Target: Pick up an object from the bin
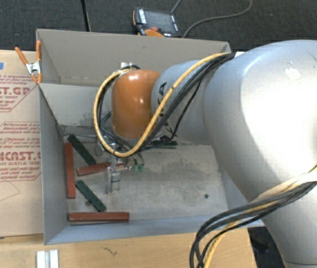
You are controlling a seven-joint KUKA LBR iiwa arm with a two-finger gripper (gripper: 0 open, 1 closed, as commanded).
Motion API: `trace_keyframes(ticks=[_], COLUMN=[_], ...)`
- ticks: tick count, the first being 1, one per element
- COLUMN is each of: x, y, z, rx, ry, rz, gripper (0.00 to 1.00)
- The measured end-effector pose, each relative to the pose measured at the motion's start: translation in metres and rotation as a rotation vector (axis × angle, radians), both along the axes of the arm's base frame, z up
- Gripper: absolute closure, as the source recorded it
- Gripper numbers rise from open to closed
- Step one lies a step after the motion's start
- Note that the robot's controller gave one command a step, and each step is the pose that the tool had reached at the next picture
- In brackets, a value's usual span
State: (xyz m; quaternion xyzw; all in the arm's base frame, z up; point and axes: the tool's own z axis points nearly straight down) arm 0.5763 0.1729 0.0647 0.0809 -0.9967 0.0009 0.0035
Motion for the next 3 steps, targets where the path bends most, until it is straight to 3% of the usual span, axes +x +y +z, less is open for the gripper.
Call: trace_keyframes(ticks=[1, 2, 3], x=[0.009, 0.009, 0.006], y=[-0.040, -0.038, -0.024], z=[0.005, 0.006, 0.105], rx=[0.002, 0.005, 0.005], ry=[-0.008, -0.010, -0.017], rz=[0.284, 0.284, 0.306], gripper=[0.00, 1.00, 1.00])
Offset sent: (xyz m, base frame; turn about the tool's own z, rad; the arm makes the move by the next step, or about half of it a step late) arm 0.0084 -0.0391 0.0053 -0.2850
